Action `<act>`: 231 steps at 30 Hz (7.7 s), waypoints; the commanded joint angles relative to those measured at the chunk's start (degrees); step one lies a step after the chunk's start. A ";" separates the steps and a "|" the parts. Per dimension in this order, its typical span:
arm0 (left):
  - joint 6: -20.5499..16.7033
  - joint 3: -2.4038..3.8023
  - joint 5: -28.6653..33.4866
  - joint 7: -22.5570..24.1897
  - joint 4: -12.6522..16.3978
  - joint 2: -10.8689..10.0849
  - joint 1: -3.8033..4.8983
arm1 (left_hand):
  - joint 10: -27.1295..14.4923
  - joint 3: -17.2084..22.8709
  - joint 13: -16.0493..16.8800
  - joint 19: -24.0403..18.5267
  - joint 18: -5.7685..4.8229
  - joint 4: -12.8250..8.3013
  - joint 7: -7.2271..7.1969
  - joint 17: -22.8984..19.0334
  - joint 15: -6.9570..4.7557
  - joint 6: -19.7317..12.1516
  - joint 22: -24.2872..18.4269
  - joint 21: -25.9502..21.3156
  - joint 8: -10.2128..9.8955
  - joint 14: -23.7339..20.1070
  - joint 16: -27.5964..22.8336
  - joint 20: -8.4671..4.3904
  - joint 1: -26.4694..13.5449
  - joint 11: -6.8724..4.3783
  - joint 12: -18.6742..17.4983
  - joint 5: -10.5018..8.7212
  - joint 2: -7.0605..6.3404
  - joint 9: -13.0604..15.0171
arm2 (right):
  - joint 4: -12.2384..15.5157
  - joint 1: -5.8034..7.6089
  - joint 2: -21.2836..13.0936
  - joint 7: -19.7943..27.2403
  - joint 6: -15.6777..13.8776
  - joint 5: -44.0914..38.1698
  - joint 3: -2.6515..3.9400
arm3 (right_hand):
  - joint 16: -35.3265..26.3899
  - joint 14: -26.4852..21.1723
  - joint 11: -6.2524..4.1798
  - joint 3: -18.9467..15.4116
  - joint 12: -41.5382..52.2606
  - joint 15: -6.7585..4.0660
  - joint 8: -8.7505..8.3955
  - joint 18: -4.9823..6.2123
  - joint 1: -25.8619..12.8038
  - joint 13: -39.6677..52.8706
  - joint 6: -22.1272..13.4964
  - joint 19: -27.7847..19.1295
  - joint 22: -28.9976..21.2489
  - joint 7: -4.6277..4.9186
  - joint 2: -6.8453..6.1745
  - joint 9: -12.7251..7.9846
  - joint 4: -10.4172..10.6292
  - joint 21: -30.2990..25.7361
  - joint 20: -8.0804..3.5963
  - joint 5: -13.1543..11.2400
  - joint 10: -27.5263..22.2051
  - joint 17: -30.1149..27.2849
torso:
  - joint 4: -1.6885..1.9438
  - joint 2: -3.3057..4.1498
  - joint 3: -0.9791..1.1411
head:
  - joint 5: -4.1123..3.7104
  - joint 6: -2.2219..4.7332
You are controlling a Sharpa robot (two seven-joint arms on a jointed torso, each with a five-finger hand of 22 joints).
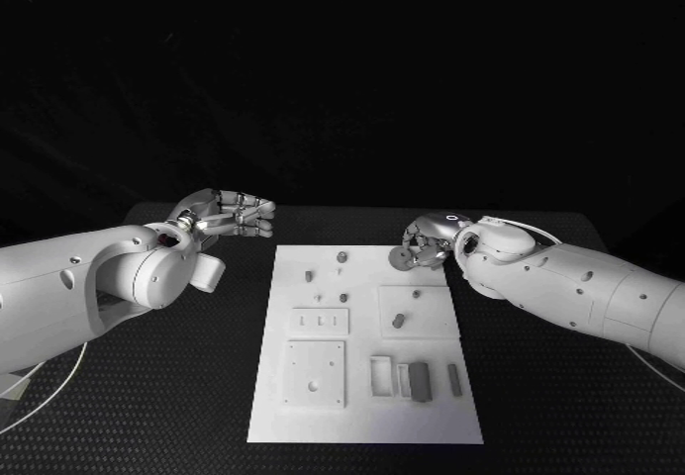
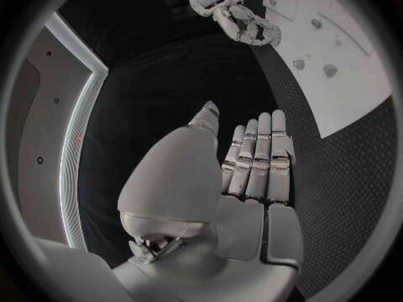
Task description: Assemble the parts on the task board
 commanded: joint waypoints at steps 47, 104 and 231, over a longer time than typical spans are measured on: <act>0.57 0.37 -0.35 0.37 1.23 -0.83 0.11 | -0.09 -0.18 -0.11 0.32 0.70 -0.05 0.50 0.20 0.11 -0.28 -0.07 -0.29 -0.36 0.12 -0.33 0.17 -0.33 0.37 -0.29 -0.24 0.04 -0.13 | -0.62 -0.38 1.29 -1.61 0.36 -2.62 -0.24 | 0.80 -0.11 0.01 0.49 0.71 -0.14 0.15 4.29 -3.22 -0.46 2.84 -0.71 1.02 1.16 0.73 0.26 0.37 1.19 -0.39 -0.15 -0.02 0.19 | -0.16 0.02 0.09 | 0.18 -0.92; 0.45 0.16 -0.58 0.37 0.65 -0.53 0.08 | -0.09 -0.12 -0.15 0.32 0.69 -0.04 0.40 0.32 0.12 -0.25 -0.07 -0.39 -0.35 0.11 -0.50 0.19 -0.32 0.29 -0.28 -0.25 0.18 -0.17 | 3.18 -0.81 0.08 -1.96 -7.83 -12.08 -0.39 | 0.64 -0.44 -0.58 -0.35 0.51 -0.70 0.49 4.29 2.14 -1.51 5.04 -1.43 0.86 0.52 2.93 0.87 -2.53 1.71 0.11 -0.15 0.29 -0.11 | -0.03 -0.01 0.07 | -0.66 -0.55; 0.77 0.15 -0.43 0.66 0.49 0.84 0.08 | -0.13 -0.29 -0.24 0.35 0.68 -0.06 0.33 0.65 0.16 -0.24 -0.06 -0.64 -0.34 0.15 -0.93 0.22 -0.15 0.25 -0.27 -0.26 0.04 -0.28 | 4.77 -2.62 11.42 -6.95 -9.36 -20.28 -2.92 | 0.37 -0.21 -0.38 -0.06 -0.52 -0.56 -1.08 4.29 2.54 -2.63 3.97 -0.39 0.43 0.79 0.39 0.13 -2.41 1.21 -0.31 -0.15 1.59 -0.29 | -0.04 -0.04 -0.02 | 0.52 -0.52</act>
